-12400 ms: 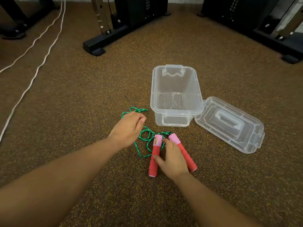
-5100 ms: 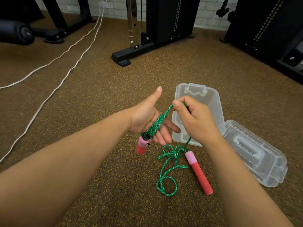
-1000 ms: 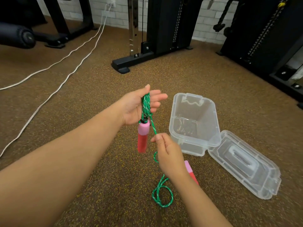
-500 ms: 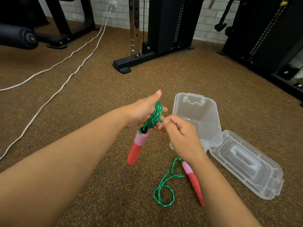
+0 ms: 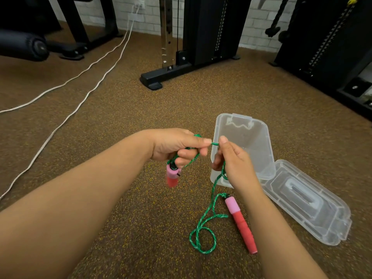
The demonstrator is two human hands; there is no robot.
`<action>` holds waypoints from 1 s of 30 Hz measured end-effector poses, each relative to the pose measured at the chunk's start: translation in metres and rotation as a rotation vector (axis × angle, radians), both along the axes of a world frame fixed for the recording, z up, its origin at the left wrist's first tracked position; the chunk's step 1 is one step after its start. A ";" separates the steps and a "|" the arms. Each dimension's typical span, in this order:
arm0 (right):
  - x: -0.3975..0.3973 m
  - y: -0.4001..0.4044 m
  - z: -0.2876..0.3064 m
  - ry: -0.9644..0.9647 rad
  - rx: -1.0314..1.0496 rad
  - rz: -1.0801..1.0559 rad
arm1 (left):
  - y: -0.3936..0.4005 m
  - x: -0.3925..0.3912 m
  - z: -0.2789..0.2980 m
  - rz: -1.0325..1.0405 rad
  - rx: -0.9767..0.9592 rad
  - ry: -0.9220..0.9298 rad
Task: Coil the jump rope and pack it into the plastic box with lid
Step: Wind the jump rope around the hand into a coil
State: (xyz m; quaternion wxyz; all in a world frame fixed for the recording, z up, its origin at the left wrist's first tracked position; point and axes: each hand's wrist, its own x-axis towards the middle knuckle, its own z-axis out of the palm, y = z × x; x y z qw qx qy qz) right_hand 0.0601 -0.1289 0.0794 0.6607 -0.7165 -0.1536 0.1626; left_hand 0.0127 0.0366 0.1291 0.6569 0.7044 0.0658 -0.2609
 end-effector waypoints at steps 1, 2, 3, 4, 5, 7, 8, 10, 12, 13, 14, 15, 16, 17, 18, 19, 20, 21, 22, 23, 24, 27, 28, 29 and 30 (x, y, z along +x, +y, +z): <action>-0.002 -0.001 0.000 0.062 0.034 0.015 | 0.001 0.001 -0.001 0.031 -0.036 -0.009; -0.004 -0.002 0.000 0.123 0.063 0.044 | 0.002 0.001 -0.002 0.062 -0.075 -0.017; -0.006 -0.004 -0.002 0.170 0.068 0.081 | 0.004 0.002 -0.003 0.096 -0.120 -0.025; -0.007 -0.006 -0.004 0.195 0.051 0.123 | 0.007 0.003 -0.003 0.137 -0.171 -0.033; -0.008 -0.008 -0.007 0.199 0.028 0.162 | 0.010 0.004 -0.003 0.185 -0.222 -0.043; -0.010 -0.010 -0.015 0.171 0.013 0.203 | 0.016 0.007 -0.003 0.290 -0.305 -0.065; -0.012 -0.011 -0.019 0.145 0.018 0.196 | 0.020 0.008 -0.003 0.340 -0.338 -0.075; -0.014 -0.012 -0.027 0.089 0.021 0.122 | 0.025 0.010 -0.002 0.431 -0.394 -0.094; -0.016 -0.011 -0.034 0.030 -0.029 0.016 | 0.028 0.011 -0.002 0.506 -0.445 -0.105; -0.018 -0.011 -0.037 -0.018 -0.089 -0.020 | 0.028 0.011 -0.001 0.543 -0.470 -0.104; -0.020 -0.010 -0.039 -0.079 -0.172 -0.035 | 0.028 0.013 -0.001 0.578 -0.502 -0.103; -0.022 -0.009 -0.042 -0.148 -0.270 -0.025 | 0.027 0.013 -0.001 0.618 -0.522 -0.102; -0.025 -0.008 -0.044 -0.219 -0.369 0.007 | 0.027 0.016 -0.002 0.653 -0.542 -0.109; -0.029 -0.007 -0.044 -0.287 -0.458 0.054 | 0.025 0.017 -0.003 0.687 -0.550 -0.117; -0.033 -0.005 -0.042 -0.351 -0.534 0.107 | 0.023 0.018 -0.003 0.714 -0.539 -0.128; -0.038 -0.002 -0.039 -0.415 -0.593 0.156 | 0.020 0.018 -0.004 0.724 -0.527 -0.135; -0.042 0.002 -0.036 -0.484 -0.635 0.193 | 0.019 0.019 -0.004 0.712 -0.517 -0.133; -0.047 0.006 -0.033 -0.547 -0.655 0.218 | 0.017 0.019 -0.003 0.673 -0.499 -0.123; -0.051 0.009 -0.028 -0.597 -0.649 0.232 | 0.016 0.020 -0.002 0.634 -0.477 -0.108; -0.055 0.012 -0.023 -0.628 -0.619 0.245 | 0.014 0.019 -0.001 0.589 -0.440 -0.092; -0.058 0.015 -0.018 -0.647 -0.576 0.258 | 0.013 0.020 -0.002 0.546 -0.394 -0.068; -0.060 0.020 -0.002 -0.640 -0.440 0.287 | 0.007 0.018 -0.003 0.400 -0.145 -0.018; -0.058 0.020 0.003 -0.621 -0.399 0.278 | 0.007 0.019 -0.006 0.344 -0.069 0.018; -0.054 0.020 0.006 -0.592 -0.363 0.262 | 0.005 0.016 -0.007 0.275 -0.013 0.062; -0.050 0.020 0.009 -0.566 -0.328 0.238 | 0.005 0.014 -0.008 0.227 0.030 0.099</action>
